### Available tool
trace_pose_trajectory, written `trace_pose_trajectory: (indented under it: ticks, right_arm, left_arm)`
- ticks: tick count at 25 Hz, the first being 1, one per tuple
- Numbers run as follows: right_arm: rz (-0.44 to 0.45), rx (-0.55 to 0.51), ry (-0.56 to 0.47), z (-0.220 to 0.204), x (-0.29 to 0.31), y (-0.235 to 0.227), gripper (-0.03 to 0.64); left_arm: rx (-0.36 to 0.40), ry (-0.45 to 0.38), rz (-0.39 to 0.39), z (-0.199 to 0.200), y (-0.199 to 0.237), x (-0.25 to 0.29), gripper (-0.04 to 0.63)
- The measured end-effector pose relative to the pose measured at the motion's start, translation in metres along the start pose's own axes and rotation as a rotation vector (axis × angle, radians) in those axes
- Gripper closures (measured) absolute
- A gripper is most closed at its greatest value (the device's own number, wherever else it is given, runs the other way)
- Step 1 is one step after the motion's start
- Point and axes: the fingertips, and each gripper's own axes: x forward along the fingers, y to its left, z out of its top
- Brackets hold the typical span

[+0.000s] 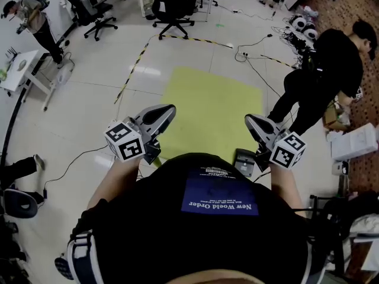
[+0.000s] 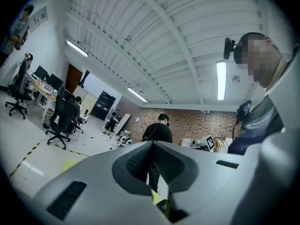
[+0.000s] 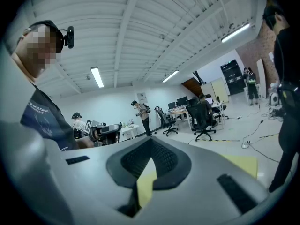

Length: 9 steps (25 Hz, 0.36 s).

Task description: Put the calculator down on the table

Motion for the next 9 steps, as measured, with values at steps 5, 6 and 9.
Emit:
trace_pose_trajectory:
  ticks: [5,6,9]
  right_arm:
    - [-0.004,-0.007,0.0,-0.0023,-0.0016,0.003,0.632]
    - [-0.004,-0.009,0.0,-0.0029,-0.0016,0.003,0.632]
    - [-0.002,-0.014,0.0,-0.0038,-0.0019,0.0025,0.632]
  left_arm:
    - [0.001,0.013,-0.02,-0.0025,-0.0012,0.0031,0.588]
    - [0.001,0.014,-0.021,-0.0035,-0.001,0.0037,0.588]
    - [-0.001,0.015,-0.022,-0.0054,-0.0004,0.0056,0.588]
